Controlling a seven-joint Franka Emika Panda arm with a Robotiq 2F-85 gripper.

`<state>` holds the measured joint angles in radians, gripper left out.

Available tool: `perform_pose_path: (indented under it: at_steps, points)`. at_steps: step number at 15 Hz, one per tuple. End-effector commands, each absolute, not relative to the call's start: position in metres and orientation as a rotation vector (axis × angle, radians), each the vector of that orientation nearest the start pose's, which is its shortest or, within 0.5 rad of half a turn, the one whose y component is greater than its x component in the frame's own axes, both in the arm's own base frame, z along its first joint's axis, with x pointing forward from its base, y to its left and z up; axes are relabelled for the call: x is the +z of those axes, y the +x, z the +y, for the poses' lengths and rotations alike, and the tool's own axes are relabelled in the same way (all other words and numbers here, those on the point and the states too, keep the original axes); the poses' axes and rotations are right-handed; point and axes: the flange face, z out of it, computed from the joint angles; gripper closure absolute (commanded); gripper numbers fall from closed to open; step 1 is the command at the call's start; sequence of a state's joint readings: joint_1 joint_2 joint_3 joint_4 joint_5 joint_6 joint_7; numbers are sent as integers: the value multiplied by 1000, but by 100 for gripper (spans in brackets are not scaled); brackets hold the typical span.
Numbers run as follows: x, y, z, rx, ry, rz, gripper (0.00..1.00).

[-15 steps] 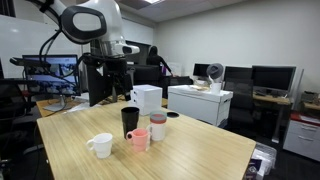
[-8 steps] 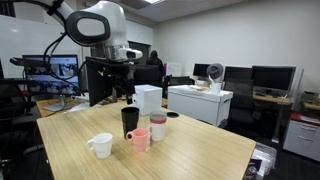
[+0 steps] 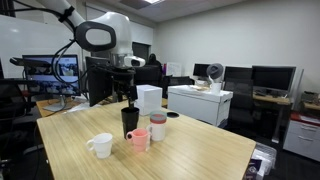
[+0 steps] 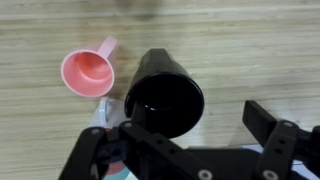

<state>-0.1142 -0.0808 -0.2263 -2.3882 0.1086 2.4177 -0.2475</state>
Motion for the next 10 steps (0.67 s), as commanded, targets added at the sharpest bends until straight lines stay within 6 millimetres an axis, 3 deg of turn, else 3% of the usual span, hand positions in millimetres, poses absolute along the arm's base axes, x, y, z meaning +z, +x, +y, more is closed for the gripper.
perform_pose_path:
  at_steps: [1, 5, 10]
  points:
    - [352, 484, -163, -202, -3051, 201, 0]
    - [342, 492, -161, -170, -3050, 185, 0]
    - [326, 488, -162, -112, -3050, 195, 0]
